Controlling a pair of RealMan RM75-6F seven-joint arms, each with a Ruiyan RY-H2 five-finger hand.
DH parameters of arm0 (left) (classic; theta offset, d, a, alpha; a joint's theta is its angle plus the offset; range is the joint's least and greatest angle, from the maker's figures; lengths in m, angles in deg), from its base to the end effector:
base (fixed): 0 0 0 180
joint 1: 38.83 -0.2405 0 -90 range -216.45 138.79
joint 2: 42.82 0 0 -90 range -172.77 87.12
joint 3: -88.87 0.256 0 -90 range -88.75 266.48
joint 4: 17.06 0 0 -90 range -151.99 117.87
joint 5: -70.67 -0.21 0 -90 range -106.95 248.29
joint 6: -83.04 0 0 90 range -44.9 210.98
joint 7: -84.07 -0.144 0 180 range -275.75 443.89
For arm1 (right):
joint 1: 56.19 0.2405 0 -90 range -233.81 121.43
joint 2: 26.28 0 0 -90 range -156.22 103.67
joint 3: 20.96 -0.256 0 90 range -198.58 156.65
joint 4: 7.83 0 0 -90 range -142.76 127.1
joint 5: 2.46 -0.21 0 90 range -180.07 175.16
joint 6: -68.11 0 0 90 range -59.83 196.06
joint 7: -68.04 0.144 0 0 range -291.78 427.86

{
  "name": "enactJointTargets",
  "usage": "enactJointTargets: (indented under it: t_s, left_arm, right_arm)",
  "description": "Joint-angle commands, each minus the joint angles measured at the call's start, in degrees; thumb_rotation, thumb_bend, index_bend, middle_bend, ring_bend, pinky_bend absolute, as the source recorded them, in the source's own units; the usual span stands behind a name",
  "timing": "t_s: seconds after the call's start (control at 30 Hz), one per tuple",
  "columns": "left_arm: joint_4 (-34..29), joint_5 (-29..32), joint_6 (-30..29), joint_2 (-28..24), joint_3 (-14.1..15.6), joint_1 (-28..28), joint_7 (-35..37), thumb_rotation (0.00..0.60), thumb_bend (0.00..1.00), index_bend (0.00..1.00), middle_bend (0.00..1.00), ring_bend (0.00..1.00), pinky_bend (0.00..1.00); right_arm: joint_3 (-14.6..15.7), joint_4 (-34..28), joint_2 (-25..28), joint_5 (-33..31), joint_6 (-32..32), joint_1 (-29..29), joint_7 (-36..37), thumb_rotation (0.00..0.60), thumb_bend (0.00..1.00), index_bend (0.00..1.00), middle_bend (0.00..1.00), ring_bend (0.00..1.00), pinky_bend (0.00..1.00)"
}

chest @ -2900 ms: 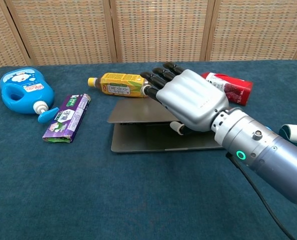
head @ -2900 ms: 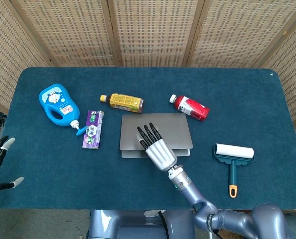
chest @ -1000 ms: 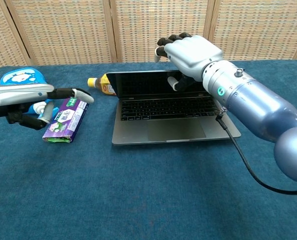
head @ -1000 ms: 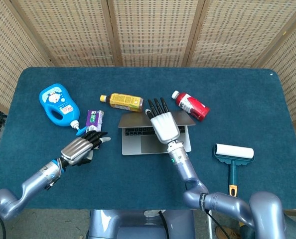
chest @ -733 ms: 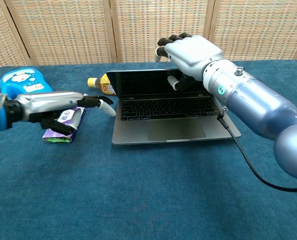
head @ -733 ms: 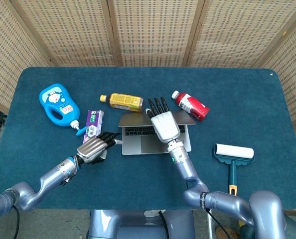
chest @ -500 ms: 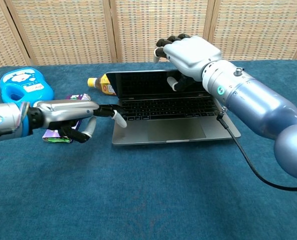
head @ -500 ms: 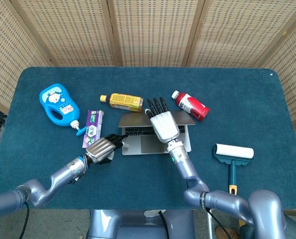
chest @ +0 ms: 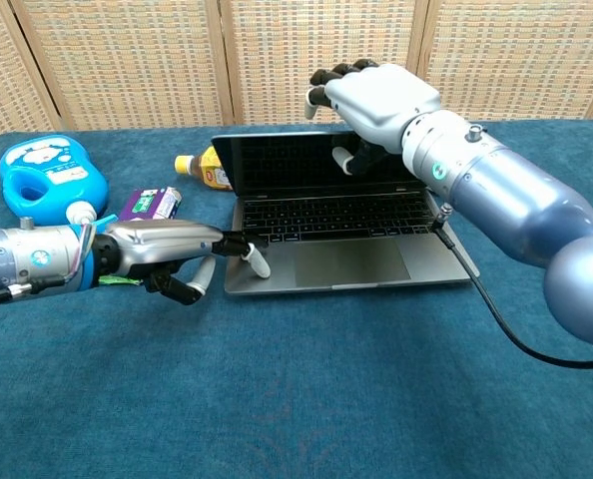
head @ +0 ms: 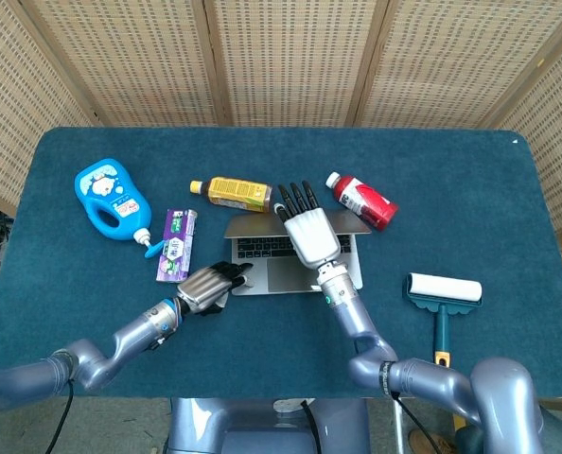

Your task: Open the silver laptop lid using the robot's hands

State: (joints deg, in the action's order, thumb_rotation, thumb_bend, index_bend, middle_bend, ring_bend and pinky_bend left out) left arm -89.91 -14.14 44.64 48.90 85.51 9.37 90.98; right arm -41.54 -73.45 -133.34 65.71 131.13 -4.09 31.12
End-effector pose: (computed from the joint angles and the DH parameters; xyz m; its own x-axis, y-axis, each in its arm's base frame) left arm -0.1535 0.3320 -0.0705 0.5266 0.4984 0.6887 0.7890 -0.5882 -0.1776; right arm -0.0591 -0.3897 -0.0475 0.5655 0.1443 0.8121 -0.7242 -0.3844 0.5726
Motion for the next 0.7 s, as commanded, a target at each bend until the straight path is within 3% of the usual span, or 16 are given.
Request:
enactJointTargets:
  t_s: [0.03,0.37,0.7]
  left_arm:
    - [0.81,1.05,0.74,0.99,0.08,0.56,-0.82,0.600,1.00,0.20,0.03,0.11,0.12]
    - [1.70,2.06,0.22,1.72,0.65,0.95,-2.36,0.600,1.00,0.20,0.03,0.12,0.12]
    - [1.60,4.83,1.95,1.67,0.65,1.60,-4.35,0.600,1.00,0.20,0.03,0.12,0.12]
  right_arm:
    - [-0.05,-0.02,0.25,-0.22,-0.08,0.27,-0.19,0.600,0.64,0.27,0.13,0.05,0.05]
    - [-0.41,0.33,1.65,-0.26,0.39,1.08,0.06,0.600,0.64,0.27,0.13,0.05,0.05]
    - [-2.07,4.59,2.62,-2.13,0.08,2.24,0.33,0.600,0.64,0.27,0.14,0.05,0.05]
